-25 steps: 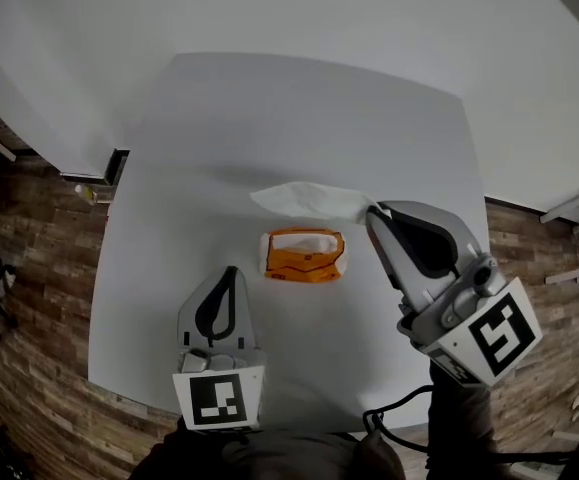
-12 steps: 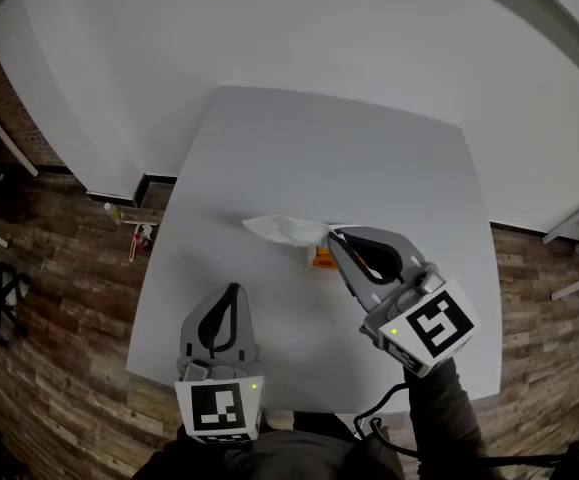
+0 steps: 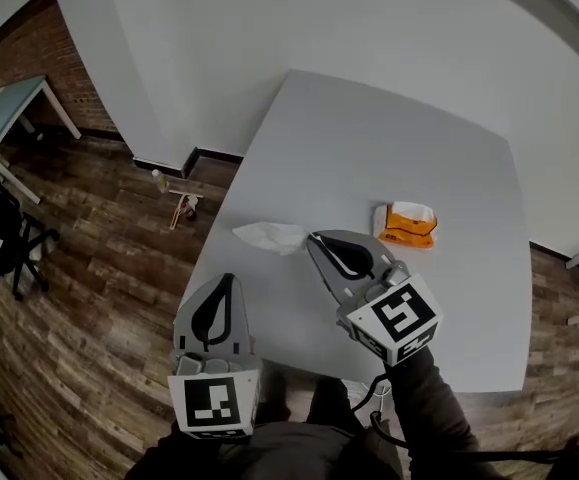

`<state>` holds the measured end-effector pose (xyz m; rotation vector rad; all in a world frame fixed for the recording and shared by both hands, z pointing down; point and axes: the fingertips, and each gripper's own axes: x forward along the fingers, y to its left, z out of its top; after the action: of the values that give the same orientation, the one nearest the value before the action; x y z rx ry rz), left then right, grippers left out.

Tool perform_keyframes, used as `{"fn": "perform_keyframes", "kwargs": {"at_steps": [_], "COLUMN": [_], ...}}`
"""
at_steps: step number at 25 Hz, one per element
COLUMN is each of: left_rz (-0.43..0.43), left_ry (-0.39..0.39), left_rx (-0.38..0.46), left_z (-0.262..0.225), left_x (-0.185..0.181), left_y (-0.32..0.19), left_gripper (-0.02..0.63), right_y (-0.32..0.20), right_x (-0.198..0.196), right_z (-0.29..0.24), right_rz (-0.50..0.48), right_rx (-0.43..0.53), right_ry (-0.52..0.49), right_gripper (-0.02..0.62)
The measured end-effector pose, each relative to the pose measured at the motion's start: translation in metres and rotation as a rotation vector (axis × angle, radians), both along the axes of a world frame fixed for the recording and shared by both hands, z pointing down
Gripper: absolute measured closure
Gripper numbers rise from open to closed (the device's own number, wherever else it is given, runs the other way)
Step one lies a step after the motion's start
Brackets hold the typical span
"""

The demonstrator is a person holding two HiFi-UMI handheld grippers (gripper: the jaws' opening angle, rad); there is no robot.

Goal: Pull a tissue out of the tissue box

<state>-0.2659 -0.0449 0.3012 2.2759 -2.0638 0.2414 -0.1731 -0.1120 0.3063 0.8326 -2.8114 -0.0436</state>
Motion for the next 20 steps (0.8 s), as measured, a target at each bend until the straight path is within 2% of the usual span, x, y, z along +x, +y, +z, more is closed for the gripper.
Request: {"fn": "perform_keyframes", "kwargs": {"at_steps": [4,10,20], "left_rz": [-0.063,-0.112,-0.117], "left_ry": [-0.013,-0.016,-0.001], "left_rx": [0.0,-0.012,-0.048], "left_z": [0.002,0.011,0.028], "left_x": [-0.029,-0.048,-0.056], "left_y": [0.026,0.053,0.07], "left_gripper": [0.606,0.606,0.606], "right_y": [0.009,0.023,0.065], "right_x": [-0.028,-0.056,-0.075], "right_z": [0.005,0.017,0.125], "right_rz": [-0.034,-0.055,-0.116], "right_rx": [0.016,0.073,0.005], "right_ry": [-0.004,0.024,0.187], "right_gripper": [0.592,0.591,0.591]}}
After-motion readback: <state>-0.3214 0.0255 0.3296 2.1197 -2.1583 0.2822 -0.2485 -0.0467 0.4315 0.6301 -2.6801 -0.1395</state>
